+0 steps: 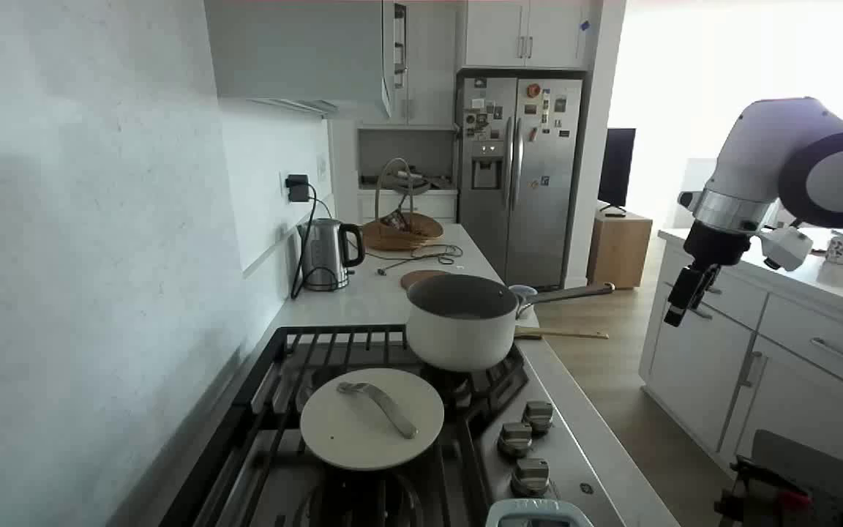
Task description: Move one of the objects from the board in the pot
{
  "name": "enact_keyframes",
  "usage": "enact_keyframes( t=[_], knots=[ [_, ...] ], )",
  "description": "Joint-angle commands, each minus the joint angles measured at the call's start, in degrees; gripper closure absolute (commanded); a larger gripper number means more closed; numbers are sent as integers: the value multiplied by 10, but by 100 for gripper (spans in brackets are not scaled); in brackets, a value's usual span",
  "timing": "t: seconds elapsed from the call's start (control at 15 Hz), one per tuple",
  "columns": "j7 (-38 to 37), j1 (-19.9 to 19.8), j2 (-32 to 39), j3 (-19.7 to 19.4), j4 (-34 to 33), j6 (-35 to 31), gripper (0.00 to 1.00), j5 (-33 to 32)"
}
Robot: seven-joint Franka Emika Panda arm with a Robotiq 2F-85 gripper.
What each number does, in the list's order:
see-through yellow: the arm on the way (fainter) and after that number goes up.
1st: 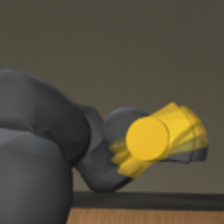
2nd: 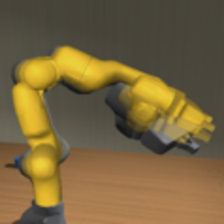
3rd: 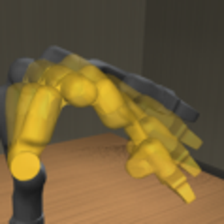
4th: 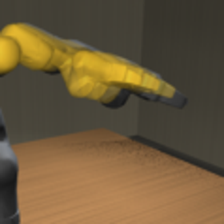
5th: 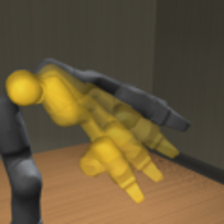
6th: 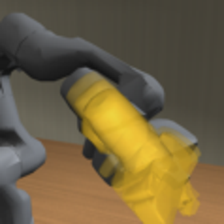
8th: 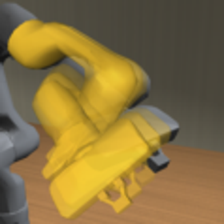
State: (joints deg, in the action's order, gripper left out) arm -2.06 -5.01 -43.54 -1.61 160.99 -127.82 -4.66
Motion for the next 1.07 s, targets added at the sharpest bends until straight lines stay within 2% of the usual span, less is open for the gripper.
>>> enact_keyframes(
  t=[0.0, 0.53, 1.0],
  knots=[
    [1, -1, 1, 1, 2, 3, 0, 1],
    [1, 2, 5, 4, -3, 3, 0, -1],
    [-8, 13, 25, 36, -103, 24, 0, -9]
  ],
)
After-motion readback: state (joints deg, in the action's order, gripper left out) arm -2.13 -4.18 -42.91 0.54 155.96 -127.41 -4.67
